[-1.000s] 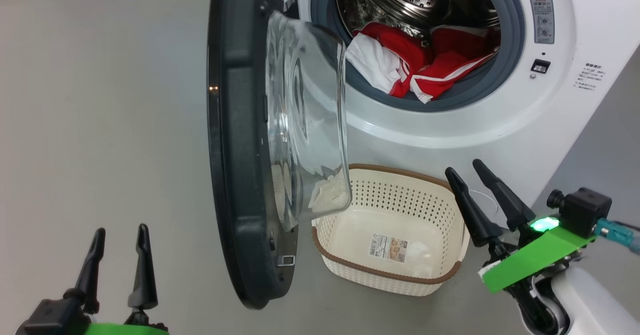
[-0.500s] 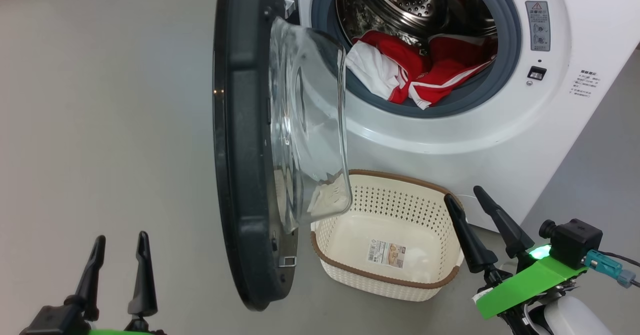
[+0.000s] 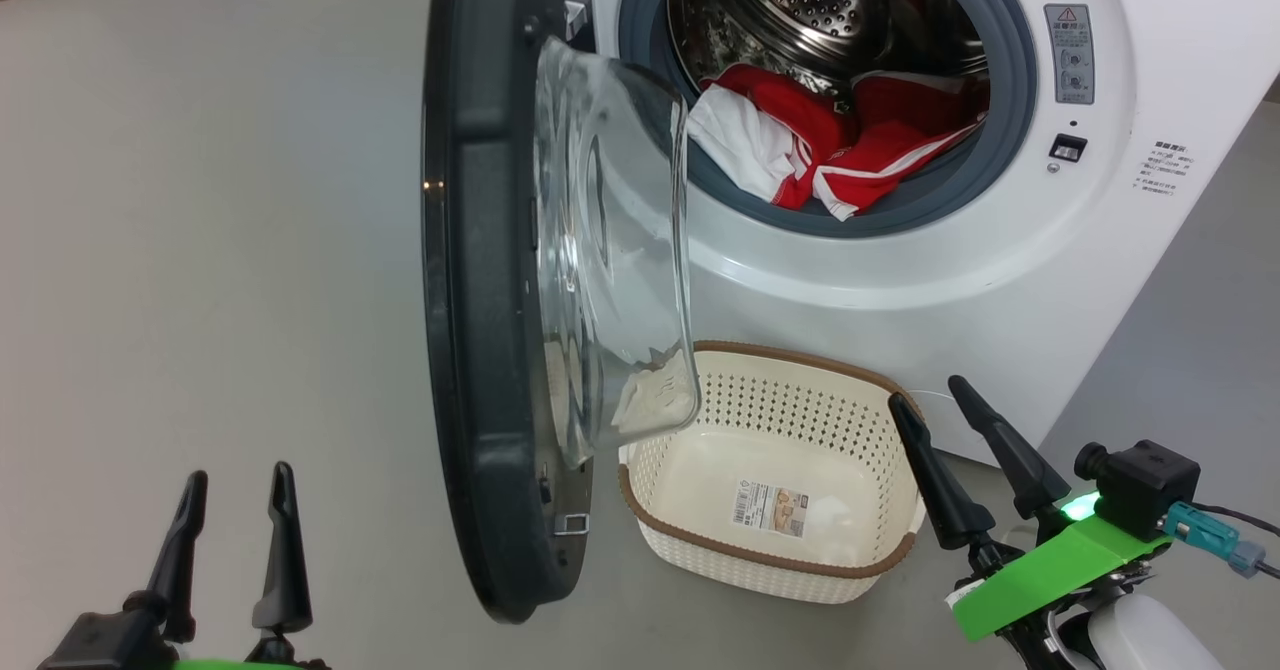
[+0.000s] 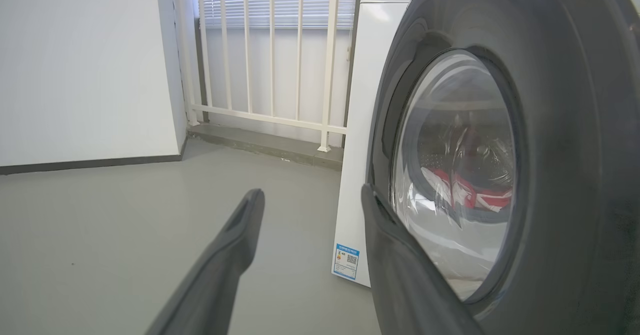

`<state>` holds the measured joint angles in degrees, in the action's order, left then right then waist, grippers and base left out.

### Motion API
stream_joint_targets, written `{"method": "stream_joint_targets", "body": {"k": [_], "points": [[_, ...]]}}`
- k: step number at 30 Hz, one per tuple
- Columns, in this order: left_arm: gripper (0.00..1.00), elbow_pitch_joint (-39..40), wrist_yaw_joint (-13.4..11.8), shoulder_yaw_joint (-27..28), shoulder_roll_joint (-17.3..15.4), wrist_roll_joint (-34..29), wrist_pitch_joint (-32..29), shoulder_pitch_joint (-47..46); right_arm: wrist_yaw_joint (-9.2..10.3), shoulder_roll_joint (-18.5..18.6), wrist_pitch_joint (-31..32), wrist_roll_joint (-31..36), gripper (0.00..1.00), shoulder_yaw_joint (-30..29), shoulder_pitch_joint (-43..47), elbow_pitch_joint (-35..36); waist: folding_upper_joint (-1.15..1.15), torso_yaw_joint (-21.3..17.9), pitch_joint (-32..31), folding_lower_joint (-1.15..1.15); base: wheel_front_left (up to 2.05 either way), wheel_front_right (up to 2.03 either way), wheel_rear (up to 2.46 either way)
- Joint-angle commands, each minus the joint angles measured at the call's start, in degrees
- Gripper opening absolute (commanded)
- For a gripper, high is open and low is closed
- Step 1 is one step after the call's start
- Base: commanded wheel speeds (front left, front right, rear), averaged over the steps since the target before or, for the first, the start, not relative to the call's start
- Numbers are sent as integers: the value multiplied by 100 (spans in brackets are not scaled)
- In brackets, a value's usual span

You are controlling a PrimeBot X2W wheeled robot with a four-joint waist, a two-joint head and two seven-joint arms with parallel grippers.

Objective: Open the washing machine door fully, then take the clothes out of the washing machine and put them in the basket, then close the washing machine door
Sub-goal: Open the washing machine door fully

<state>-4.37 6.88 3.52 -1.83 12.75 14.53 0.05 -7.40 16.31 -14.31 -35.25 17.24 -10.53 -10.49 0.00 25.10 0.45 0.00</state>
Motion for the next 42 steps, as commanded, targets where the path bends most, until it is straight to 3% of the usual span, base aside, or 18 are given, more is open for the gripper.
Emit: {"method": "stream_joint_targets", "body": {"k": [1,21,22,24,25,32,42], "points": [[100,166,45,190,-107,23,47,-53,-9,21,-69,77,100,54,10,117,0,-1,5,0,0,0,0],[100,108,51,191,-106,7,47,-85,-9,-11,-69,132,100,31,-31,-14,0,7,15,0,0,0,0],[92,128,51,189,-111,-4,47,-98,-9,-11,-69,132,100,32,-33,-16,0,7,17,0,0,0,0],[36,148,52,181,-113,-15,47,-109,-9,-11,-69,133,100,34,-40,-20,0,6,24,0,0,0,0],[0,150,53,168,-117,-21,47,-114,-9,-12,-69,133,100,36,-44,-23,0,4,26,0,0,0,0],[0,430,56,56,-156,-90,47,-223,-9,-34,-69,150,100,32,-65,-22,0,-24,62,0,0,0,0],[0,1487,58,-177,-153,-236,47,-343,-9,-53,-69,156,100,-6,-74,-12,0,-87,105,0,0,0,0]]}}
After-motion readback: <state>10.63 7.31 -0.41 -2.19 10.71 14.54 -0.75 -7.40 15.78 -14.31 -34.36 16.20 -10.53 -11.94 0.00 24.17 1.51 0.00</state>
